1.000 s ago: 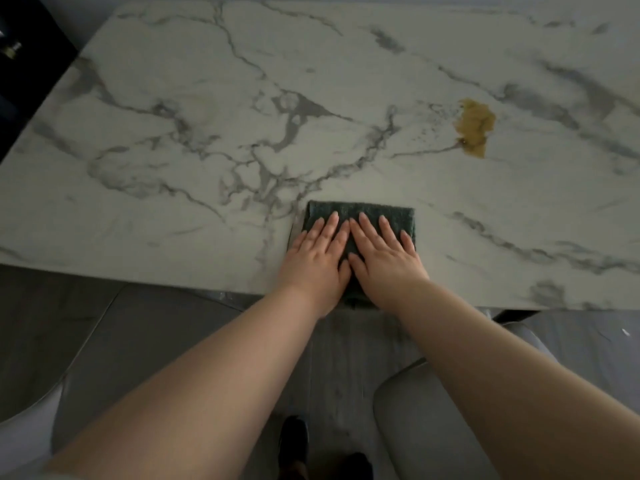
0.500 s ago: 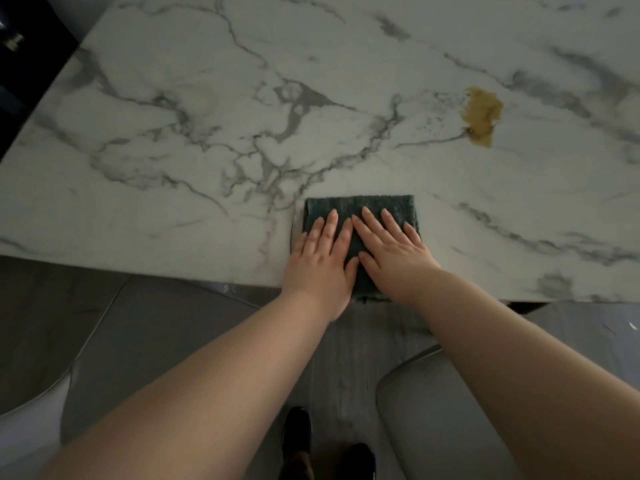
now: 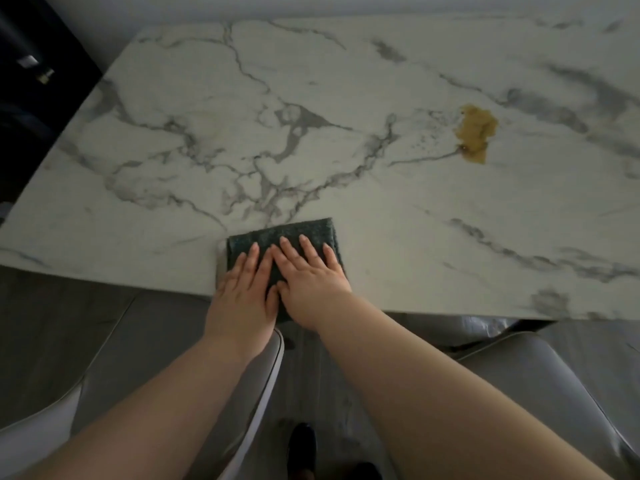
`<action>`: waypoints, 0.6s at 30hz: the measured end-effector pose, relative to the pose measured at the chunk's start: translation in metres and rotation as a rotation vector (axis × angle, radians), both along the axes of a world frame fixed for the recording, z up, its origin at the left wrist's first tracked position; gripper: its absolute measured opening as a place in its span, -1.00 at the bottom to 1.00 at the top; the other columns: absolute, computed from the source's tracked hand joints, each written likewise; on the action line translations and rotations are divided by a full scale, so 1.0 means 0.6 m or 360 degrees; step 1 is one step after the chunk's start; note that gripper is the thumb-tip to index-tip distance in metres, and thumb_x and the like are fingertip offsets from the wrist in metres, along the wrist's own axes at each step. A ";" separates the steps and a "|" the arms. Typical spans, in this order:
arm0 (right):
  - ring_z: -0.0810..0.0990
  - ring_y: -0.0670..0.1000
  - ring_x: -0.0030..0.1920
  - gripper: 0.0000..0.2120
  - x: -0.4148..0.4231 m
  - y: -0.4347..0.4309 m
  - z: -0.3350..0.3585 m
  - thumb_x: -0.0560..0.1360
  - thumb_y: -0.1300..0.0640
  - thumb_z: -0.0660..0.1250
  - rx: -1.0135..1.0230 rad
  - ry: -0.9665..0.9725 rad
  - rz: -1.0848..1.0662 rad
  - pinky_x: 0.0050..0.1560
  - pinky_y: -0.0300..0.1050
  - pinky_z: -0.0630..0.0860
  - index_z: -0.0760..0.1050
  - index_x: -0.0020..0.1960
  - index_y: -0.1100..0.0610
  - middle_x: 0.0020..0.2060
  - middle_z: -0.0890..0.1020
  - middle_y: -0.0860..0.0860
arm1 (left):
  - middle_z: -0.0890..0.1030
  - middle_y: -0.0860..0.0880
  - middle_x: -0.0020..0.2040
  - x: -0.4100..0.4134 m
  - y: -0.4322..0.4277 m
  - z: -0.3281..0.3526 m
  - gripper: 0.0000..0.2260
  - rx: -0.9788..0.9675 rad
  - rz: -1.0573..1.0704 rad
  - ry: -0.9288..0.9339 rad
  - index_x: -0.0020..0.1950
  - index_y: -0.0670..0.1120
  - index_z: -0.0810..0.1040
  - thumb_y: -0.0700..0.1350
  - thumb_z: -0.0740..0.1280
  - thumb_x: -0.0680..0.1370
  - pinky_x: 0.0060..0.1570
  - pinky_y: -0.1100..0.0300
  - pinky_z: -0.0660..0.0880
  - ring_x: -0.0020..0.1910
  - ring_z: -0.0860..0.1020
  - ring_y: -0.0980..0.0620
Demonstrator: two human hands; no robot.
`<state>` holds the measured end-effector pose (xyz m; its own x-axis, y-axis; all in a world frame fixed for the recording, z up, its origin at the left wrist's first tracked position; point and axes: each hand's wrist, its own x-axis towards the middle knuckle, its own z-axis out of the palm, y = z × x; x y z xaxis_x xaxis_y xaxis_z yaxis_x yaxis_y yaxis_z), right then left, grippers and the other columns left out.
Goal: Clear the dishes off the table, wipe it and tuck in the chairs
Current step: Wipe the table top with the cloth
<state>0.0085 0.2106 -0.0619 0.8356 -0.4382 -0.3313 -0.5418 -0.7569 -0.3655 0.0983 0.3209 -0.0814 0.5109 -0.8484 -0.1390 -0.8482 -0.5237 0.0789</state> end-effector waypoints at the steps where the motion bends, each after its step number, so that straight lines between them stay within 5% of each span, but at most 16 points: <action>1: -0.27 -0.05 0.53 -0.45 -0.004 -0.003 -0.002 0.63 -0.07 -0.08 -0.0010 -0.0017 -0.0016 0.48 0.07 -0.32 -0.19 0.57 -0.09 0.54 -0.19 -0.20 | 0.14 -0.13 0.57 -0.005 -0.008 0.003 -0.35 0.0030 0.0015 0.0039 0.56 -0.10 0.17 0.13 -0.16 0.52 0.46 0.01 0.15 0.54 0.17 -0.14; 4: -0.24 -0.09 0.53 -0.44 -0.054 -0.033 -0.009 0.62 -0.10 -0.06 -0.0040 -0.0059 -0.0180 0.50 0.03 -0.28 -0.18 0.56 -0.13 0.53 -0.18 -0.24 | -0.02 -0.07 0.60 -0.038 -0.059 0.012 -0.34 0.0049 -0.0058 0.0106 0.59 -0.01 0.00 0.18 -0.23 0.51 0.50 0.05 0.01 0.57 0.01 -0.09; 7: -0.22 -0.10 0.54 -0.43 -0.137 -0.090 -0.011 0.61 -0.12 -0.03 -0.0119 0.0007 -0.0398 0.49 -0.01 -0.24 -0.17 0.56 -0.16 0.53 -0.17 -0.26 | -0.13 -0.03 0.61 -0.093 -0.142 0.006 -0.46 -0.0004 -0.0261 0.0181 0.59 0.04 -0.09 0.10 -0.04 0.63 0.51 0.07 -0.07 0.58 -0.08 -0.05; 11: -0.26 -0.08 0.53 -0.44 -0.216 -0.132 -0.004 0.62 -0.12 -0.07 -0.0151 0.0177 -0.0605 0.50 0.00 -0.22 -0.23 0.55 -0.17 0.53 -0.21 -0.23 | -0.20 0.02 0.60 -0.167 -0.212 0.007 -0.47 0.0018 -0.0425 0.0305 0.59 0.06 -0.13 0.05 -0.02 0.65 0.50 0.07 -0.18 0.57 -0.16 0.00; 14: -0.26 -0.03 0.54 -0.43 -0.187 -0.118 0.001 0.62 -0.10 -0.07 -0.0147 0.0180 -0.0696 0.50 0.05 -0.23 -0.22 0.55 -0.16 0.54 -0.22 -0.20 | -0.20 0.04 0.60 -0.139 -0.202 -0.001 -0.48 0.0000 -0.0502 0.0272 0.59 0.07 -0.13 0.07 -0.06 0.65 0.50 0.10 -0.20 0.57 -0.17 0.05; 18: -0.24 -0.01 0.54 -0.42 -0.069 -0.085 -0.003 0.60 -0.10 -0.04 -0.0178 0.0038 -0.0585 0.50 0.08 -0.24 -0.18 0.56 -0.13 0.55 -0.19 -0.17 | -0.14 0.07 0.60 -0.033 -0.149 0.000 -0.32 -0.0031 -0.0373 0.0155 0.59 0.09 -0.10 0.20 -0.34 0.46 0.49 0.14 -0.15 0.57 -0.10 0.07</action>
